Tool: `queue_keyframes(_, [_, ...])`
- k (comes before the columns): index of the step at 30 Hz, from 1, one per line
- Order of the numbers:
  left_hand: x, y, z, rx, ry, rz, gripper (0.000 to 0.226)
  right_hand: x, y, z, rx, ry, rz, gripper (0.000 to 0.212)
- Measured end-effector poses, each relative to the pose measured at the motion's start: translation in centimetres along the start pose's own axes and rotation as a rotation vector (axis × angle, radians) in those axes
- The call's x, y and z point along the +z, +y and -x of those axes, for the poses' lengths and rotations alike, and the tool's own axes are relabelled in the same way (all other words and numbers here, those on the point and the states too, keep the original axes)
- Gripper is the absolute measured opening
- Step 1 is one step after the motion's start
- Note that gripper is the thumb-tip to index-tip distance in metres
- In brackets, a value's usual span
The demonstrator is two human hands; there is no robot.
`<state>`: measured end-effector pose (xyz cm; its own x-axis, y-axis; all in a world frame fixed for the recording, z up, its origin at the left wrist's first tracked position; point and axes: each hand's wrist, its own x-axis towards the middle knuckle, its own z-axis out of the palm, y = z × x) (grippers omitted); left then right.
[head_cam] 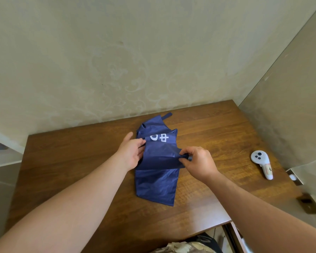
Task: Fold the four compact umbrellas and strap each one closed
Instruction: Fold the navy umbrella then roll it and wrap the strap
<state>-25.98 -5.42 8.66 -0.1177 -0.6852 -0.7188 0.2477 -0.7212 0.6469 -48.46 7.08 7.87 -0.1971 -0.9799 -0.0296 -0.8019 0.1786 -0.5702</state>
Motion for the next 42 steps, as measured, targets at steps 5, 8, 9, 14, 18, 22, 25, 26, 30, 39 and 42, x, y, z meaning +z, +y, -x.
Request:
queue_keyframes(5, [-1.1,-1.8,0.1,-0.176,0.005,-0.383,0.041,0.4,0.1,-0.1,-0.119,0.033,0.132,0.015])
queue_keyframes(8, [-1.3,-2.0,-0.1,-0.093,-0.149,-0.355,0.068,0.6,0.3,0.0,-0.203,0.042,0.198,0.014])
queue_keyframes(9, [-1.3,-1.9,-0.3,-0.002,-0.183,-0.367,0.077,0.6,0.4,0.1,-0.210,0.048,0.205,0.014])
queue_keyframes(14, [-0.4,-0.7,-0.3,0.364,-0.018,-0.513,0.034,0.5,1.0,0.2,-0.163,0.146,0.198,0.009])
queue_keyframes(18, [-0.9,-0.6,0.6,0.386,-0.104,-0.478,0.026,0.3,0.8,-0.1,-0.131,0.188,0.149,0.006])
queue_keyframes(22, [-2.9,-1.1,1.4,0.461,-0.275,-0.734,0.044,0.1,0.3,-0.2,-0.113,0.182,0.126,0.007])
queue_keyframes(25, [-3.6,-1.7,1.0,0.534,-0.305,-0.989,0.058,0.0,-0.3,-0.2,-0.144,0.154,0.105,0.005])
queue_keyframes(26, [-3.7,-1.7,1.0,0.566,-0.299,-1.062,0.057,0.0,-0.5,-0.3,-0.154,0.150,0.101,0.006])
queue_keyframes(30, [-3.7,-1.7,1.3,0.601,-0.231,-1.063,0.042,0.0,-0.2,0.0,-0.184,0.136,0.104,0.008])
queue_keyframes(39, [-4.6,-1.6,2.4,0.554,-0.268,-1.118,0.044,-0.3,1.1,2.3,-0.309,0.072,0.161,0.012])
queue_keyframes(42, [-4.1,-1.9,2.8,0.538,-0.272,-1.097,0.035,-0.1,1.4,2.7,-0.295,0.055,0.175,0.013])
